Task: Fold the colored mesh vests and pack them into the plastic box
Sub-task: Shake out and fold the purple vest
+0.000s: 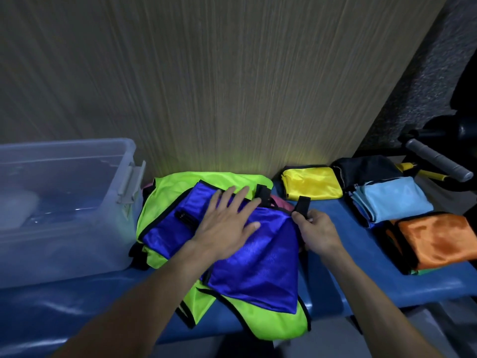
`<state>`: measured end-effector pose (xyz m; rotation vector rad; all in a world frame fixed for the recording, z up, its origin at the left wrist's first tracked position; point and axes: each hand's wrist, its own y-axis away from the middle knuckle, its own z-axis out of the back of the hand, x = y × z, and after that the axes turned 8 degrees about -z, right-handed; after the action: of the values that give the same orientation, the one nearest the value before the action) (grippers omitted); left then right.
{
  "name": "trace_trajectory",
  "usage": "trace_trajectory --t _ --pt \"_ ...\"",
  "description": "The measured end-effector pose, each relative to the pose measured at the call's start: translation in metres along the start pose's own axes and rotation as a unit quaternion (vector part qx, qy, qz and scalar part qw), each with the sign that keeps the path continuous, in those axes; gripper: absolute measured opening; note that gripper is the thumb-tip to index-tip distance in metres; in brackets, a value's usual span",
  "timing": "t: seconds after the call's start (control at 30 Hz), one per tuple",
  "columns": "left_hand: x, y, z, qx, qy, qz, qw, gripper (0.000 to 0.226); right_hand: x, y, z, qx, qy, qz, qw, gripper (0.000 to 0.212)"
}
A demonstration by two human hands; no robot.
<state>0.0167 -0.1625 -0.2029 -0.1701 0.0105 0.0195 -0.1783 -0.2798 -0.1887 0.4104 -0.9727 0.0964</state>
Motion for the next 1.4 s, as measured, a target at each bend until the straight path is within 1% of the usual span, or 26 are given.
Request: trace_trajectory --t 0.03,0.07,0.13,0.2,0.23,0.27,0.3,0.33,0.37,0.4,0.47,0.57,0.73,0.87,0.97,1.17,1.27,1.33,1.4 --pt "0.014 0.005 -0.004 0.032 0.003 0.027 0.999 0.074 0.002 0.002 0.0 0.005 -0.006 -0.01 1.0 0.028" --pt "0.027 0.009 -0.007 0.047 0.012 0.046 0.998 0.076 0.003 0.004 0.0 0.016 -0.019 -0.019 1.0 0.026" --pt "0.047 0.016 -0.008 0.033 0.01 0.049 0.998 0.074 0.006 0.008 0.002 0.038 -0.048 -0.033 0.998 0.022" --pt "0.056 0.018 0.0 -0.025 0.008 0.04 0.999 0.067 0.009 0.014 0.004 0.049 -0.072 -0.034 0.996 0.018" --pt "0.058 0.02 0.006 -0.073 0.001 0.055 0.996 0.06 0.01 0.016 0.004 0.051 -0.082 -0.033 0.995 0.019" --pt "0.061 0.021 0.012 -0.122 -0.014 0.086 0.989 0.051 0.011 0.017 0.005 0.052 -0.089 -0.034 0.994 0.02" --pt "0.065 0.022 0.017 -0.151 -0.028 0.126 0.98 0.041 0.011 0.019 0.005 0.056 -0.094 -0.036 0.993 0.019" --pt "0.068 0.024 0.023 -0.145 -0.032 0.169 0.974 0.035 0.011 0.02 0.004 0.057 -0.095 -0.036 0.993 0.018" --pt "0.071 0.026 0.028 -0.115 -0.029 0.206 0.971 0.033 0.01 0.02 0.004 0.057 -0.094 -0.034 0.993 0.017" --pt "0.072 0.028 0.031 -0.074 -0.029 0.235 0.969 0.034 0.01 0.02 0.003 0.055 -0.095 -0.031 0.993 0.016" --pt "0.072 0.029 0.034 -0.012 -0.055 0.261 0.964 0.042 0.009 0.021 0.001 0.048 -0.102 -0.027 0.993 0.014" --pt "0.068 0.027 0.035 0.019 -0.109 0.266 0.958 0.051 0.007 0.021 -0.002 0.032 -0.097 -0.025 0.994 0.015" --pt "0.069 0.022 0.038 0.011 -0.102 0.28 0.955 0.054 0.003 0.021 -0.003 0.009 -0.088 -0.025 0.996 0.018" --pt "0.077 0.018 0.031 -0.022 -0.031 0.284 0.958 0.048 0.001 0.02 -0.004 0.004 -0.081 -0.022 0.996 0.019" --pt "0.083 0.013 0.027 -0.05 0.019 0.297 0.953 0.042 0.001 0.02 -0.003 0.004 -0.081 -0.02 0.996 0.019" --pt "0.083 0.004 0.026 -0.058 0.114 0.311 0.942 0.027 0.0 0.015 -0.005 0.006 -0.085 -0.026 0.996 0.026" --pt "0.084 0.0 0.028 -0.122 0.195 0.301 0.926 0.016 -0.004 0.011 -0.006 -0.002 -0.079 -0.021 0.997 0.034" --pt "0.087 -0.002 0.029 -0.179 0.194 0.291 0.92 0.014 -0.007 0.008 -0.008 -0.022 -0.072 -0.015 0.997 0.04" --pt "0.087 -0.002 0.029 -0.185 0.173 0.288 0.923 0.016 -0.009 0.005 -0.01 -0.038 -0.054 -0.012 0.998 0.041"
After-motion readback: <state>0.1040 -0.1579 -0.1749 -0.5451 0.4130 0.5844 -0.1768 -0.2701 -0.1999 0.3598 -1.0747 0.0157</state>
